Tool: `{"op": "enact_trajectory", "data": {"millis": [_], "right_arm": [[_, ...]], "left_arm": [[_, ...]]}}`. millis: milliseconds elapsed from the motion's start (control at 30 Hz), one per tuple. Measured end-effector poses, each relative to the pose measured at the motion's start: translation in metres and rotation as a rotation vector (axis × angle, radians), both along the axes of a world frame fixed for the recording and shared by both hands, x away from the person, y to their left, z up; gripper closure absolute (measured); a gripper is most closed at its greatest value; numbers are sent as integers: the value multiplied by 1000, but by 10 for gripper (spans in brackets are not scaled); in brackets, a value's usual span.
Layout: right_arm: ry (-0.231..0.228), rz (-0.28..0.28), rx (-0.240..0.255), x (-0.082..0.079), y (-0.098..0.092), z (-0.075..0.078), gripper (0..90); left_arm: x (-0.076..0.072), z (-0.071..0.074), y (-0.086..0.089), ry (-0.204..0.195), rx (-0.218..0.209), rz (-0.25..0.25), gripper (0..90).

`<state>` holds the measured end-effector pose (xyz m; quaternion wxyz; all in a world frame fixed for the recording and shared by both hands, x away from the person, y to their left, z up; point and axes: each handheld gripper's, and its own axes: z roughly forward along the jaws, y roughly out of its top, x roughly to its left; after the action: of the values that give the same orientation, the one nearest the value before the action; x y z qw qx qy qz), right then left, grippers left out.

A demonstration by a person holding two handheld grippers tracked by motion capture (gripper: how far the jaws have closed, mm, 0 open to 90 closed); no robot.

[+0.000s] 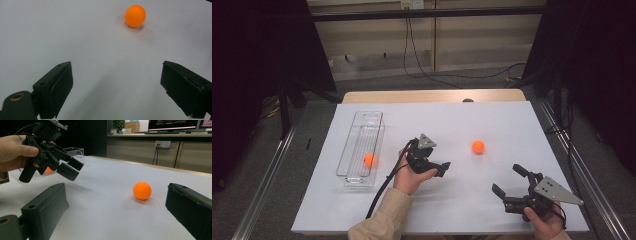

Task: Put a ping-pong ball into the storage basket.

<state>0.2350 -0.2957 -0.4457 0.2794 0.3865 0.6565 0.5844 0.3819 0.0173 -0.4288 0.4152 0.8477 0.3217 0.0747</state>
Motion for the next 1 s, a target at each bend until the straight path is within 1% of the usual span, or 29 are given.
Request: {"op": "enact_trajectory", "data": {"millis": [433,533,567,767,933,1000], "right_arm": [[1,0,0,0,0,0,28],[1,2,-1,0,0,0,28],[0,2,-1,0,0,0,28],[0,0,0,0,0,0,28],[0,1,0,0,0,0,28],[0,1,0,0,0,0,28]], "left_arm": [[2,-2,-8,-6,1,-11,108],[3,-2,-11,-9,-4,-14,108],[3,-2,-11,-14,1,-19,108],[4,-3,-16,-15,-9,-16,108],[4,-3,-18,-16,-2,-25,108],[4,-3,-20,-16,-6,-27,108]]}}
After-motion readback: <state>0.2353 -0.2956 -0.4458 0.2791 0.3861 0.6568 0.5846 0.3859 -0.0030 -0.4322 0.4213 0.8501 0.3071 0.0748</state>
